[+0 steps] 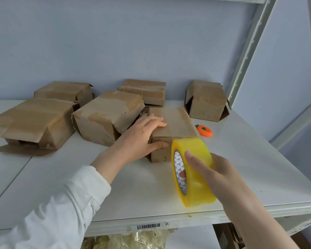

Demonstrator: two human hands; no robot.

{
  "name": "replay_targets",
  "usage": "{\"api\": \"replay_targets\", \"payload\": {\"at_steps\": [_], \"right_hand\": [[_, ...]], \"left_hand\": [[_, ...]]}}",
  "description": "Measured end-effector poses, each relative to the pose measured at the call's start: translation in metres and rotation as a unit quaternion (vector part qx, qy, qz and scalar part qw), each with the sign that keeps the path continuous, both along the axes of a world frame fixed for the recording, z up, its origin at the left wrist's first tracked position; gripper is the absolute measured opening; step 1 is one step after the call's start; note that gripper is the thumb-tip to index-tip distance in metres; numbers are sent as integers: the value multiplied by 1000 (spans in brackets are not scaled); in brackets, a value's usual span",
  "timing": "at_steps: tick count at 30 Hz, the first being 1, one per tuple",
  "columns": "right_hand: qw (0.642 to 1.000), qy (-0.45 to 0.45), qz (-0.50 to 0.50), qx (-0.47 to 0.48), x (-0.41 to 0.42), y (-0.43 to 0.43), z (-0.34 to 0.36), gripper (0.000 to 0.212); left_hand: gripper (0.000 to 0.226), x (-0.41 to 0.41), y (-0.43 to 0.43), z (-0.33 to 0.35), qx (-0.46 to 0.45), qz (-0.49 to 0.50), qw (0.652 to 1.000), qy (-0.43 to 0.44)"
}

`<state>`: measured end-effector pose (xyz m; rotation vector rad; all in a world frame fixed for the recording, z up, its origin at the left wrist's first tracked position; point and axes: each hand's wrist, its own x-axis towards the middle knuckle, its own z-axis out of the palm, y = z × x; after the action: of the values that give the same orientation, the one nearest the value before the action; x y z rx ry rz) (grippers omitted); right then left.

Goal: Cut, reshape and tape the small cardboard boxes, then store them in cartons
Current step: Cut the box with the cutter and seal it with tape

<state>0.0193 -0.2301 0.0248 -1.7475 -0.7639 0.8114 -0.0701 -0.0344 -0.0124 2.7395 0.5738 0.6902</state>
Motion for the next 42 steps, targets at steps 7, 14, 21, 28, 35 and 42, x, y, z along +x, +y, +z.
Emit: {"api": "replay_targets", "payload": {"at_steps": [7, 14, 21, 28, 35, 42], "right_hand": [[987, 84, 14, 135, 17, 30, 44, 13], [986, 50, 23, 158, 34, 72, 69, 35], [982, 57, 42, 172, 49, 88, 68, 48], [957, 0, 140, 254, 67, 84, 88, 19], [974, -25, 25, 222, 67, 117, 85, 33], [974, -11, -65, 215, 56, 98, 92, 54]], "left_hand": [[33, 16, 24, 37, 22, 38, 999, -27], [70, 32, 43, 44, 71, 71, 995, 2], [123, 55, 33, -7, 178, 129, 975, -11], [86, 53, 46, 56, 217, 80, 970, -79], [100, 64, 49, 65, -48, 64, 989, 122], [99, 67, 52, 68, -56, 69, 986, 139]]}}
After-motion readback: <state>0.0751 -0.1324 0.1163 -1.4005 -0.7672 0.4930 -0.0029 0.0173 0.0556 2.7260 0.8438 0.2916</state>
